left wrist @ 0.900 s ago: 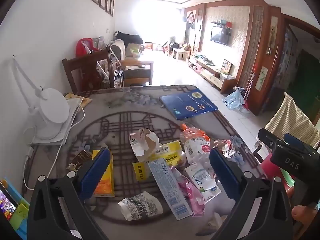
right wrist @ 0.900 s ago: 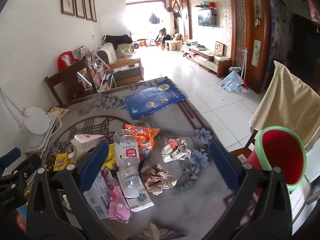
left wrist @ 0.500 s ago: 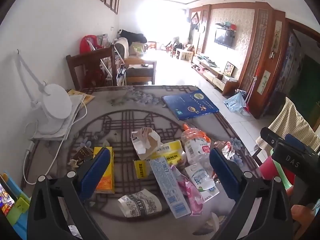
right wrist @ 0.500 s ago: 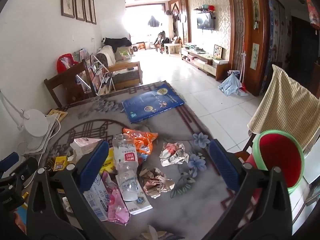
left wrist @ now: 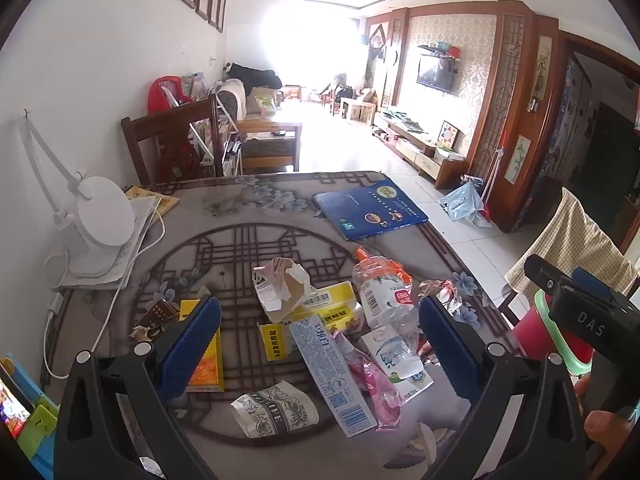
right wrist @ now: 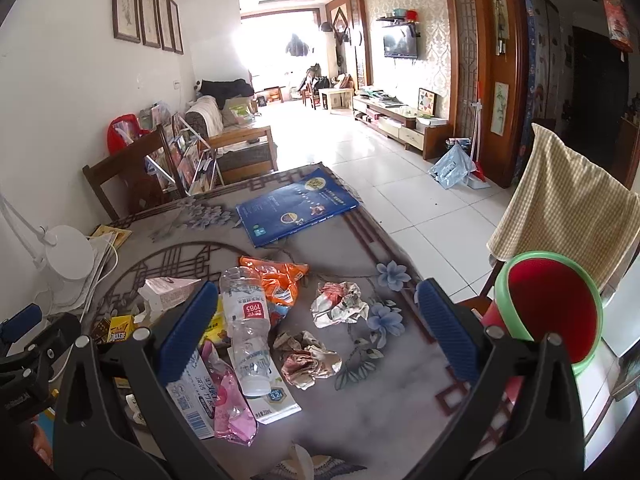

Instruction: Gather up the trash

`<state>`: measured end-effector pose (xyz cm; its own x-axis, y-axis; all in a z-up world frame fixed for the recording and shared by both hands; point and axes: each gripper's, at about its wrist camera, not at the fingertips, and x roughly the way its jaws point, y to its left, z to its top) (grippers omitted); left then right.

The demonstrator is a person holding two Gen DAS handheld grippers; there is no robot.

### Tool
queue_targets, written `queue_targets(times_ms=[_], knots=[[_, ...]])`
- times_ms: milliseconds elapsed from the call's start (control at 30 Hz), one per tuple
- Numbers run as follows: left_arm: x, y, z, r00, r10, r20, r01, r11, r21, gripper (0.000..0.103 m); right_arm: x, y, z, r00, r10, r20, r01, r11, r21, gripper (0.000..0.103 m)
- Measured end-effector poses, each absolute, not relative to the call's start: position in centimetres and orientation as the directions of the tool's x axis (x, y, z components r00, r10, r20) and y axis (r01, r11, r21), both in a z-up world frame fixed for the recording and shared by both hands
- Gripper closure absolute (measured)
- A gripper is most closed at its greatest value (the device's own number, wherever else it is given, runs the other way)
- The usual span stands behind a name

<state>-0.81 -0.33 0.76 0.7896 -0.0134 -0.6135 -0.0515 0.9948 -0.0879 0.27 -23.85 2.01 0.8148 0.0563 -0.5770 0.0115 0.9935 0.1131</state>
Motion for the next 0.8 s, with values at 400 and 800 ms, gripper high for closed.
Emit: queue_targets(times_ms=[400, 800], knots=[[-1.16, -0.03, 0.82, 0.789, -0.021, -0.614, -0.044, 0.995, -0.09, 0.008, -0.36, -23.58, 2.25, 0.812, 0.041, -0.582, 0.022, 0.995, 0.101, 0.004], [-1.2, 0.02, 0.76, 0.787, -0.023, -0.616, -0.043, 0.995, -0.093, 0.008, -0.35, -23.51, 2.35, 0.812, 0.034, -0.582, 0.028, 0.995, 0.098, 0.004]])
